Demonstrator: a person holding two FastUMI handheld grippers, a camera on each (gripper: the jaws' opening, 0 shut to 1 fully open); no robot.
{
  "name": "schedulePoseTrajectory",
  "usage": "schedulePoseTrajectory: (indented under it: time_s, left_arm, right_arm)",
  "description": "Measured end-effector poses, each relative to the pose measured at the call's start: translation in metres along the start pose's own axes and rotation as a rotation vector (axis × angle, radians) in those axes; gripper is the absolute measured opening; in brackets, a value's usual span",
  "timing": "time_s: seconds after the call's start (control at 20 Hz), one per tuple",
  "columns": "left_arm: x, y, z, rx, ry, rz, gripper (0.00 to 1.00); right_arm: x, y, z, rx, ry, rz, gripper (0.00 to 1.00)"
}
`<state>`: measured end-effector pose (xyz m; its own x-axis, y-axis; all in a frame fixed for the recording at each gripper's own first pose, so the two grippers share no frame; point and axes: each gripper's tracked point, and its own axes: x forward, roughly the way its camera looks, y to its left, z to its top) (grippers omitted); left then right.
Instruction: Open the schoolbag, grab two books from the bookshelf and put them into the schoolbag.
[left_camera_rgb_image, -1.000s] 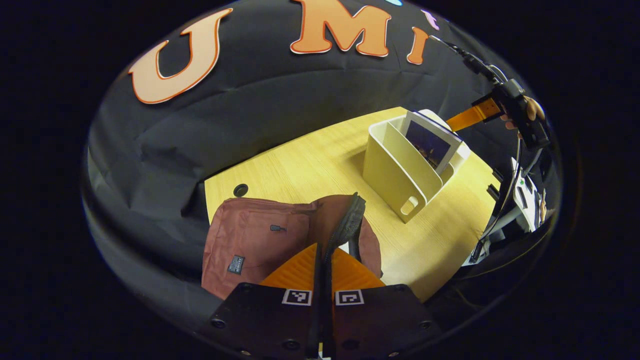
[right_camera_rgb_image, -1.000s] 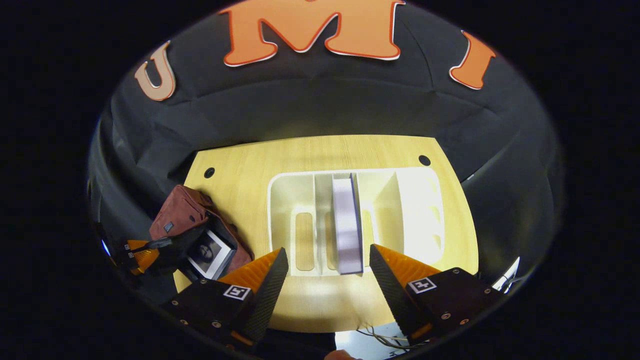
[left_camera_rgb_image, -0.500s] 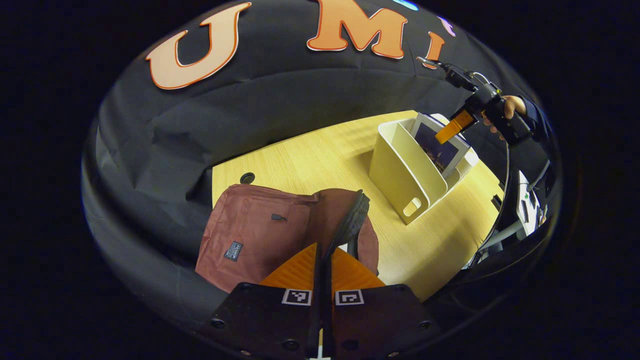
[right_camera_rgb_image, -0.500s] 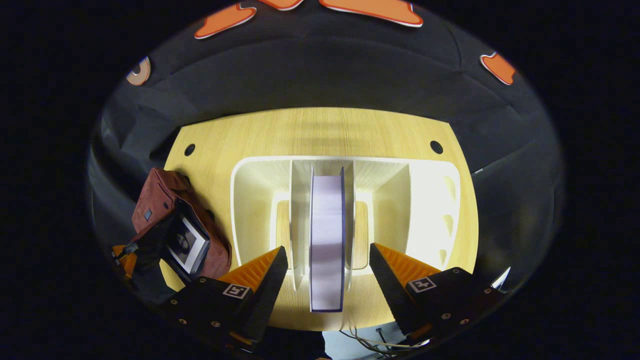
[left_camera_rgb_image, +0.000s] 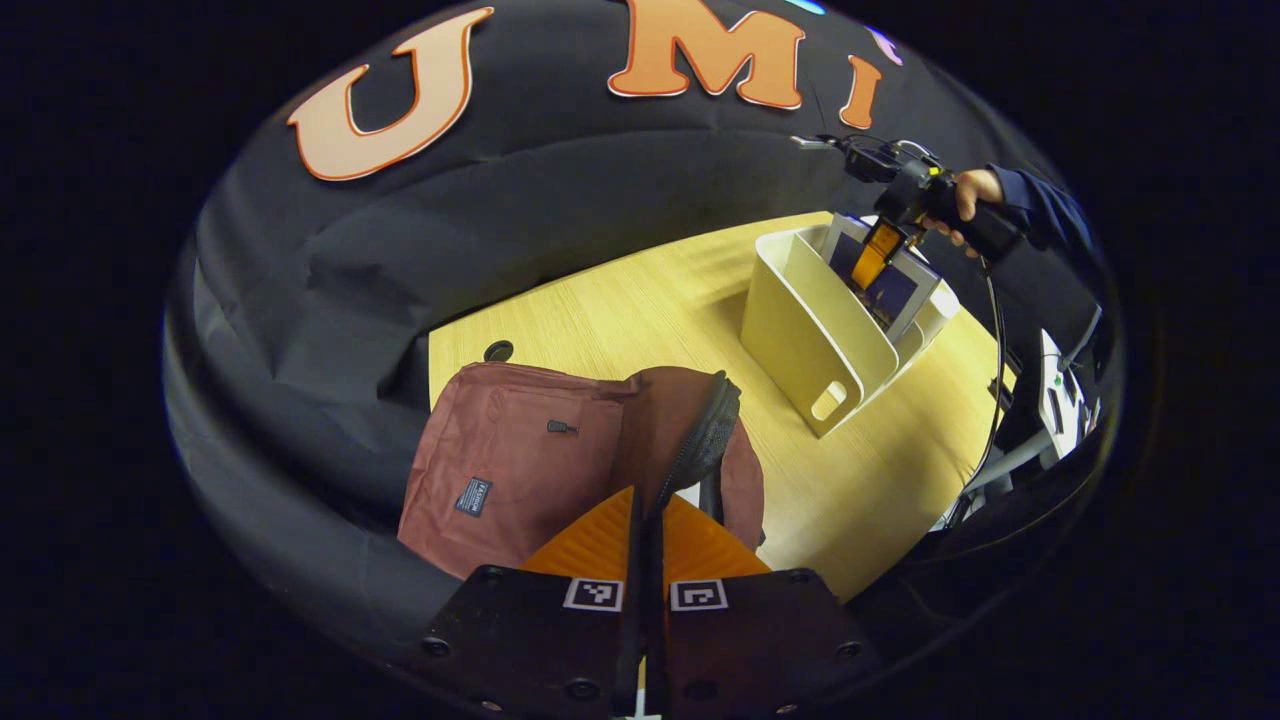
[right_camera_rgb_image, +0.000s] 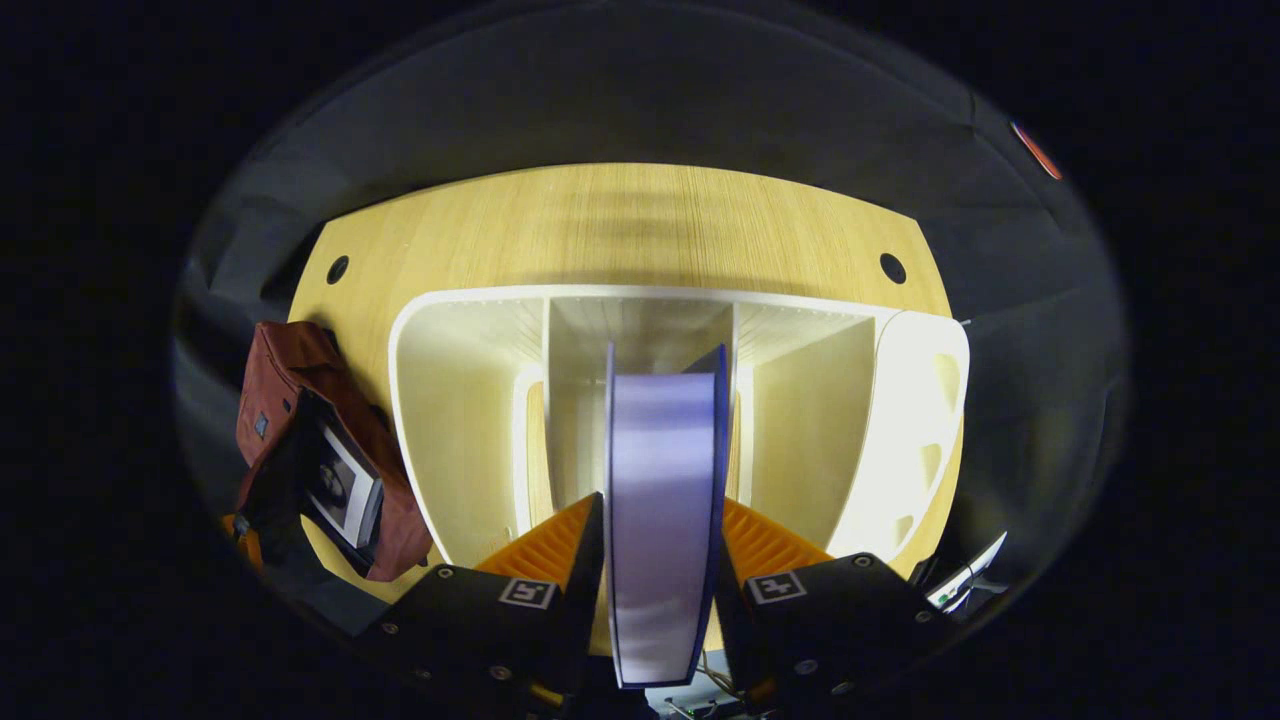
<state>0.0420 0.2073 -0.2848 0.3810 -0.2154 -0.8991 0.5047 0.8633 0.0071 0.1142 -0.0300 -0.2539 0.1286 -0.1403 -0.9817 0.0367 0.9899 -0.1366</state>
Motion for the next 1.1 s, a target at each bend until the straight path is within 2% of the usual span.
schedulePoseTrajectory:
  time_s: [0.05,0.15,0.2,0.25,0.3,0.8,1.1]
  left_arm:
    - [0.001,-0.002,-0.001,0.003,0.004,-0.001,0.04]
    - [0.004,-0.004,-0.001,0.010,0.007,-0.008,0.03]
    - [0.005,-0.005,0.000,0.016,0.006,-0.010,0.03]
    - [0.003,-0.004,-0.001,0.021,0.005,-0.012,0.03]
    - [0.004,-0.003,0.000,0.026,0.004,-0.014,0.04]
    - [0.002,0.001,-0.002,0.058,-0.015,-0.054,0.03]
    - [0.001,0.006,0.000,0.077,-0.025,-0.078,0.03]
  right_arm:
    - [-0.001,0.005,-0.001,0.021,0.011,0.016,0.49]
    - [-0.004,0.003,-0.003,0.032,0.024,0.011,0.34]
    - [-0.009,0.001,-0.005,0.030,0.028,0.008,0.40]
    - [-0.016,0.002,-0.007,0.030,0.026,0.014,0.31]
    - [-0.025,0.003,-0.008,0.036,0.021,0.023,0.40]
    - [-0.158,0.000,-0.013,0.021,-0.171,0.059,0.39]
    - [-0.210,0.012,-0.033,0.030,-0.231,0.090,0.39]
